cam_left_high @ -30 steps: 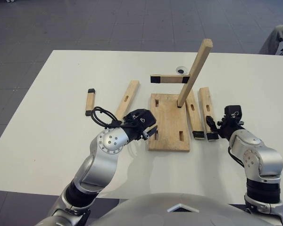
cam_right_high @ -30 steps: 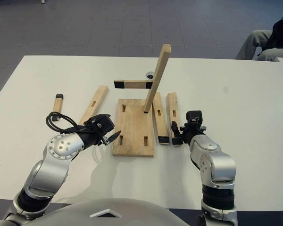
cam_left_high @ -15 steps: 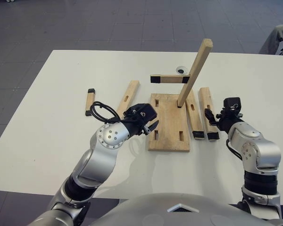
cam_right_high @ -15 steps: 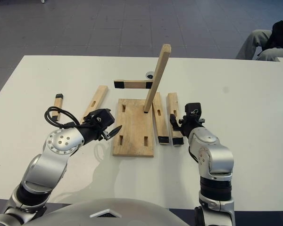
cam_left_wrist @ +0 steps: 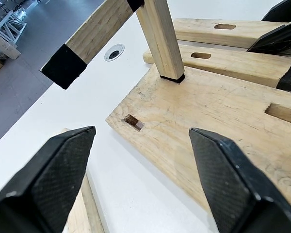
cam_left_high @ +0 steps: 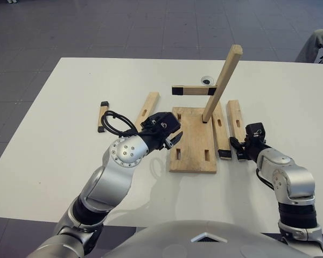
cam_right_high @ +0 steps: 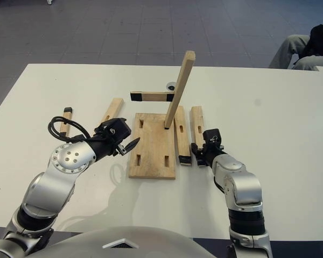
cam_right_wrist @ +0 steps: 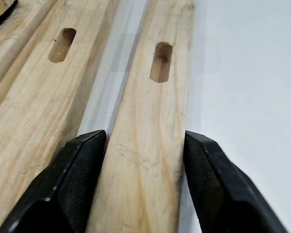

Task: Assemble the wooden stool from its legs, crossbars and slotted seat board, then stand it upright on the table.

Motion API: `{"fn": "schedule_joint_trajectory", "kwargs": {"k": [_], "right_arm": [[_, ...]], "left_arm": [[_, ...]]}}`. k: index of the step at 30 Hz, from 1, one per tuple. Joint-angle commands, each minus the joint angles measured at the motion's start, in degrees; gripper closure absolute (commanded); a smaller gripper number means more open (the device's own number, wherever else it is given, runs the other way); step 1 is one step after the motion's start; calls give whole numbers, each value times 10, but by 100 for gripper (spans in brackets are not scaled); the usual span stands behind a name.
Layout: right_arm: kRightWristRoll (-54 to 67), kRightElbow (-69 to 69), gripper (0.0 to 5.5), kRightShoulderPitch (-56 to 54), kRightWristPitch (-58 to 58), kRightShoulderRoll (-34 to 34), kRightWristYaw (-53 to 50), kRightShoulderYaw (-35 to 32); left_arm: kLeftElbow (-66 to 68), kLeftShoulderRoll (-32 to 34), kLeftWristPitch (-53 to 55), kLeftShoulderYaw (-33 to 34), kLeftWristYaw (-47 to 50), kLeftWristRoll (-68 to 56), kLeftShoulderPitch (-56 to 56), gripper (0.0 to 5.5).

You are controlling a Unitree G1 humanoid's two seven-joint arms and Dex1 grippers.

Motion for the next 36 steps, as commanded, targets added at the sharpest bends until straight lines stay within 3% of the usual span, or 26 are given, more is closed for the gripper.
{"fn": "schedule_joint_trajectory", "kwargs": {"k": [1, 8, 11, 14, 17, 20, 22, 25, 27, 36], "right_arm": [[-11, 38, 333, 8, 27, -28, 17, 3], [-30, 98, 343, -9, -23, -80, 61, 6], [-16, 132, 343, -49, -50, -98, 85, -26], [2, 196, 343, -146, -87, -124, 92, -98], [91, 251, 343, -304, -133, -130, 115, -215], [279, 251, 343, -432, -73, -118, 187, -307], [446, 231, 343, -500, -4, -106, 237, -344], [550, 204, 343, -510, 44, -97, 313, -314], [578, 187, 343, -501, 63, -97, 357, -279], [585, 142, 343, -478, 65, -73, 426, -150]], "left_arm": [[-3, -7, 12, 4, 17, -11, -8, 191], [1, -1, 8, 13, 33, -30, -10, 191], [7, -10, 5, 43, 31, -50, -12, 191], [10, -49, 10, 158, -11, -134, -27, 191], [7, -48, 30, 320, -159, -327, -29, 191], [56, -24, 55, 428, -238, -476, -88, 191], [127, -30, 79, 503, -238, -576, -182, 191], [238, -66, 99, 588, -171, -713, -286, 191], [305, -84, 107, 609, -124, -778, -322, 191], [345, -63, 92, 536, -49, -898, -328, 191]]}}
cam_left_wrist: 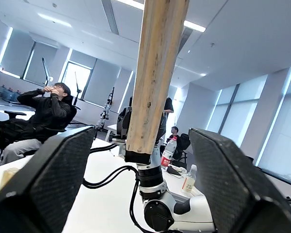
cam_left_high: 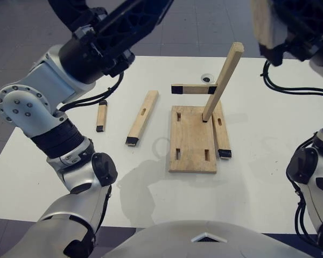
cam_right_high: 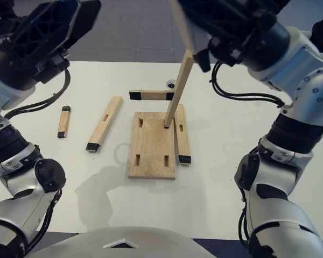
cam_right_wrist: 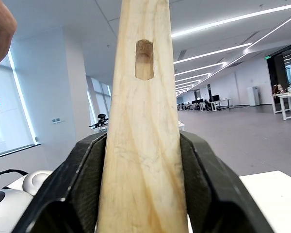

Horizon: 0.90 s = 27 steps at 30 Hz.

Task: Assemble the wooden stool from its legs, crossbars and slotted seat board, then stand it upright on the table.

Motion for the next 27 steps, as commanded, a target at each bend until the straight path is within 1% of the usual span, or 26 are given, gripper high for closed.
{"fn": "schedule_joint_trajectory", "kwargs": {"k": [1, 8, 13, 16, 19, 23, 27], "right_arm": [[-9, -20, 343, 10, -13, 9, 6, 33], [-28, -51, 343, 33, -27, 26, -3, 82], [-87, -56, 343, 51, -52, 17, 24, 139], [-103, -57, 344, 51, -62, 17, 39, 153], [-112, -54, 346, 48, -67, 13, 48, 159], [-120, -51, 346, 46, -65, 4, 57, 159], [-124, -53, 346, 48, -63, -4, 63, 161]], "left_arm": [[2, 18, -20, -33, 12, -22, -6, 191], [-1, 21, -63, -83, 42, -41, -13, 191], [0, 19, -79, -122, 71, -62, -13, 191], [-1, 27, -81, -142, 86, -64, -3, 191], [-2, 42, -81, -154, 90, -63, 6, 239], [-4, 79, -81, -158, 76, -55, 16, 305], [0, 112, -83, -165, 55, -41, 22, 321]]}}
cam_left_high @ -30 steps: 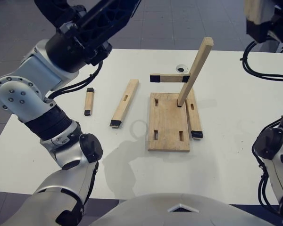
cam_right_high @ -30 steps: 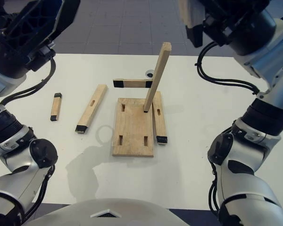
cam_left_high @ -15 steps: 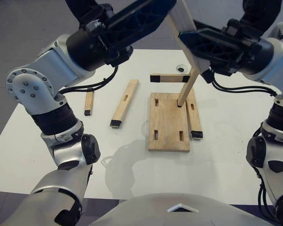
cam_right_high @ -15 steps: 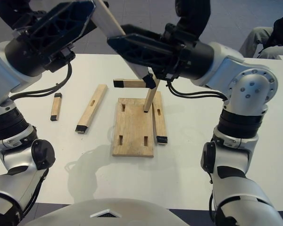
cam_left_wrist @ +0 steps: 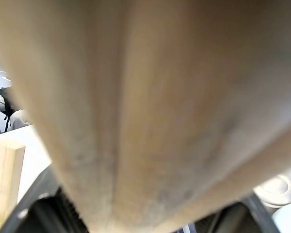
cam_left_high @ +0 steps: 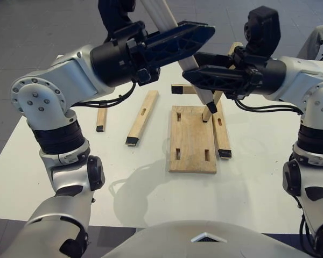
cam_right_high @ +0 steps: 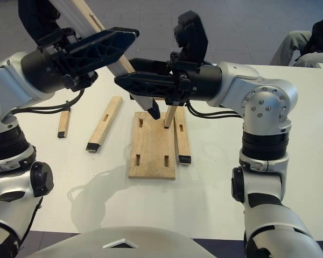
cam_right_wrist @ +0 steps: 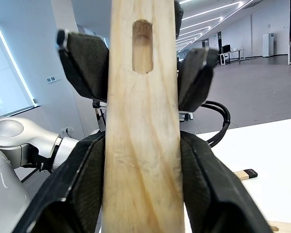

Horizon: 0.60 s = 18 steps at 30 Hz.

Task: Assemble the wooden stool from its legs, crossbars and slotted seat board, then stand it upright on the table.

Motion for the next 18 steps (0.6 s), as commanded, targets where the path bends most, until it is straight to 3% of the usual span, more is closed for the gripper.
{"fn": "schedule_joint_trajectory", "kwargs": {"k": [1, 18], "right_arm": [[-4, -6, 346, -2, 0, -20, 18, -4], [-68, 61, 346, -70, -12, -89, 114, 21]], "left_arm": [[7, 41, 4, -4, -27, 19, 10, 323], [-9, 118, -15, -47, -147, 97, 63, 334]]}}
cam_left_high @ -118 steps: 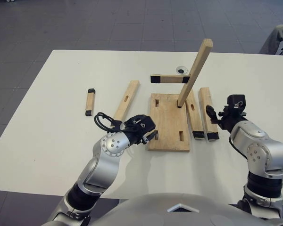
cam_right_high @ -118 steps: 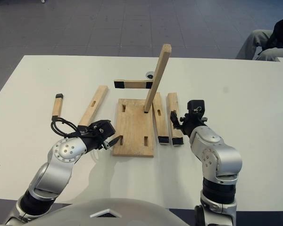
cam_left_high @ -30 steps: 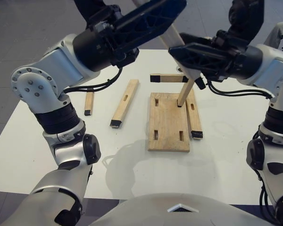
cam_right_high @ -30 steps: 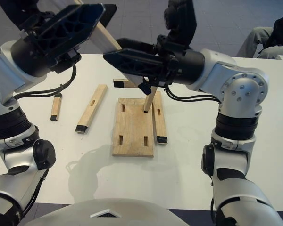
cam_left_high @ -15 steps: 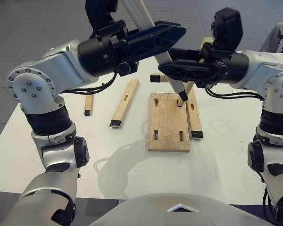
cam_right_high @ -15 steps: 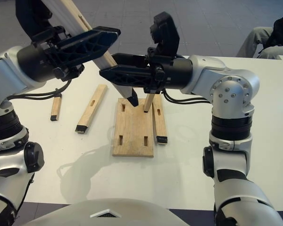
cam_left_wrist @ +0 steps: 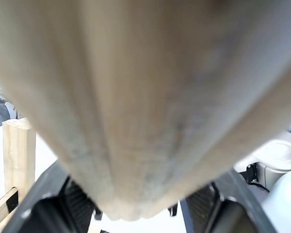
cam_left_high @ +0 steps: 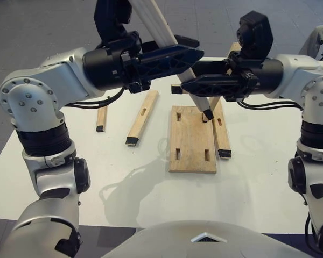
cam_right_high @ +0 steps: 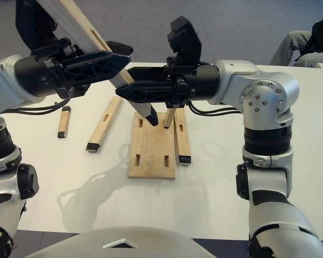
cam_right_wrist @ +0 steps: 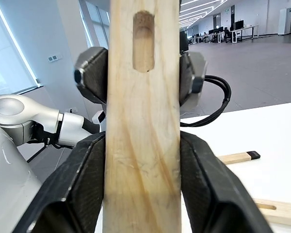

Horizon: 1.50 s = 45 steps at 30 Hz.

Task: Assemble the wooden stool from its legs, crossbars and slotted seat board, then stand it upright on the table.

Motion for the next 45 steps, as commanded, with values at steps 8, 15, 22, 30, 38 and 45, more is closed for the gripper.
{"fn": "schedule_joint_trajectory", "kwargs": {"k": [8, 15, 22, 30, 38, 45], "right_arm": [[-73, -7, 346, -13, -35, -47, 48, 5], [-75, -14, 226, -4, -23, -44, 45, 15], [-94, -27, 95, 9, -34, -59, 39, 19], [-97, -94, 86, 96, -28, -135, 21, -44], [-316, -297, 86, 411, -48, -157, -272, 75], [-424, -273, 86, 444, -102, -91, -365, 148]], "left_arm": [[29, 9, -12, 12, 20, 28, 11, 337], [50, -25, -17, 50, 98, -39, -13, 345], [36, 1, -14, 36, 88, -10, 9, 345], [33, 52, -30, 62, 29, 28, 36, 345], [-68, 72, -64, 103, 58, 53, 120, 345], [-79, 78, -93, 73, 63, 122, 131, 345]]}}
